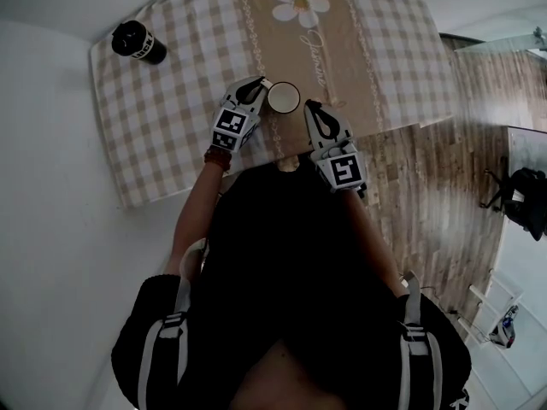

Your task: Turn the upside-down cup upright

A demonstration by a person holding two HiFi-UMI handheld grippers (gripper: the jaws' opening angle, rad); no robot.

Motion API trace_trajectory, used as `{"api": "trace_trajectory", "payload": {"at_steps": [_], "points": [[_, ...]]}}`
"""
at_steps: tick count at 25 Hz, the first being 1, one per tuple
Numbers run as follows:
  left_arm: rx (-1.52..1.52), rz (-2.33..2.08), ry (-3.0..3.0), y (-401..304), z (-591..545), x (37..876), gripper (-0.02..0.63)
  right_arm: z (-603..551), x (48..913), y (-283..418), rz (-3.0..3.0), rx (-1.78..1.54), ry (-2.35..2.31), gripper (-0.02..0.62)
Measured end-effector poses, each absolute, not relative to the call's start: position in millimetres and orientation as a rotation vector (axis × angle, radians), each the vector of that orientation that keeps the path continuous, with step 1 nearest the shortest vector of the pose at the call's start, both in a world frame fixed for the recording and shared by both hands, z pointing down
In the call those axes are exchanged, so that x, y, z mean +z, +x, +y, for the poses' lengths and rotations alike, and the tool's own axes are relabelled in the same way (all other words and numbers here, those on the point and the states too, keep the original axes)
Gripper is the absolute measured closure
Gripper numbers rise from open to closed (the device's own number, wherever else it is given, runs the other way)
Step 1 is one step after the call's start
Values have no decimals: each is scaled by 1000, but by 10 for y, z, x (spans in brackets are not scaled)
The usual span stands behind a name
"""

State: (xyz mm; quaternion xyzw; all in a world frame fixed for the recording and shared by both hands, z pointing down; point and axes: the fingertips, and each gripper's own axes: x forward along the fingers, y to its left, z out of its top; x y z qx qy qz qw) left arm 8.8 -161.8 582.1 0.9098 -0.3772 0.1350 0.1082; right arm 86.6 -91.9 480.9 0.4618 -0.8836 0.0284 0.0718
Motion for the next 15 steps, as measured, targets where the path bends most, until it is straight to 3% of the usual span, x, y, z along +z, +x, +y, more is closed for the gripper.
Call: {"api": "trace_trajectory", "payload": {"at_steps": [9,15], "points": [[274,-1104,2526,31,-1598,5781,563,-913,4857,826,-2671,93,1344,589],[98,-1134,2418,-146,-1586,5569,561,-849,4951,687,-2724,125,1216,411]]}}
